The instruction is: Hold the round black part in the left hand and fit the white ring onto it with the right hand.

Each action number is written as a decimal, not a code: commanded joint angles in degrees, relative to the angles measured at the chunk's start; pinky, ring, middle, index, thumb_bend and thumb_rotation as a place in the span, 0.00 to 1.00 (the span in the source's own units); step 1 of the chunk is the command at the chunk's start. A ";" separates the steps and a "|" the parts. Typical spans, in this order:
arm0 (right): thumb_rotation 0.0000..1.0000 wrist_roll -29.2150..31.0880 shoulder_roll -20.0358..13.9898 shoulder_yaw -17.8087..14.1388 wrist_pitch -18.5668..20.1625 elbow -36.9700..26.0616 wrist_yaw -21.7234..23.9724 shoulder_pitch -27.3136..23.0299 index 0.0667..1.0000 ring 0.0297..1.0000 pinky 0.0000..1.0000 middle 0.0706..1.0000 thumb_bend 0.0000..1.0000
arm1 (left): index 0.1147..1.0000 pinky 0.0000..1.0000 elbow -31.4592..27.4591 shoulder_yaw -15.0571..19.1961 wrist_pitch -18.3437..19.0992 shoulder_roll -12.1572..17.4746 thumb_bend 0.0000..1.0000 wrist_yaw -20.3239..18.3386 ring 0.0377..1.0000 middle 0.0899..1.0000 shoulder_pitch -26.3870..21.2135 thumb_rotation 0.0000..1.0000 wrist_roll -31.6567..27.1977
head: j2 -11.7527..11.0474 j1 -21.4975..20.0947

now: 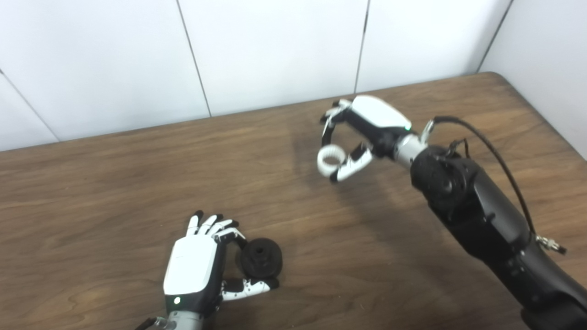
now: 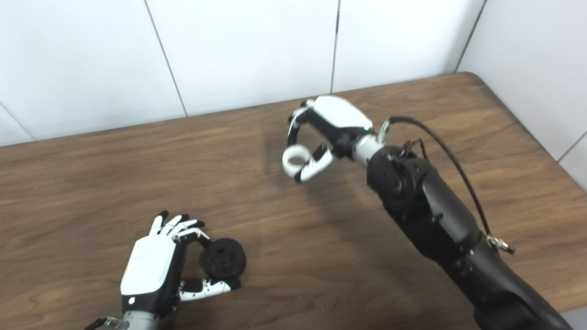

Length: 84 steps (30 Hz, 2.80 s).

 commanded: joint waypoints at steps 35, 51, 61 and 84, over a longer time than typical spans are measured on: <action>0.14 1.50 6.61 2.12 -3.40 -12.50 7.77 2.58 0.45 0.97 1.00 0.84 0.52 | 0.42 1.00 1.08 -4.64 4.54 -4.29 0.52 -5.15 0.89 0.76 -1.36 0.05 4.55 | 3.91 10.68; 0.14 1.29 8.82 3.62 -4.16 -11.38 8.51 2.93 0.45 1.00 1.00 0.84 0.52 | 0.42 1.00 0.97 -4.77 4.63 -4.44 0.52 -5.08 0.88 0.76 -1.38 0.05 5.25 | 4.38 10.47; 0.13 0.65 7.95 3.50 -4.28 -11.53 9.29 3.73 0.45 1.00 1.00 0.84 0.52 | 0.42 1.00 0.45 -4.63 4.60 -4.36 0.52 -5.62 0.88 0.76 -1.27 0.05 5.19 | 4.84 10.09; 0.13 -0.32 7.83 3.41 -5.45 -10.08 8.69 5.41 0.45 1.00 1.00 0.84 0.52 | 0.42 1.00 0.26 -4.44 4.20 -4.16 0.52 -5.61 0.87 0.75 -1.36 0.06 5.33 | 5.16 9.01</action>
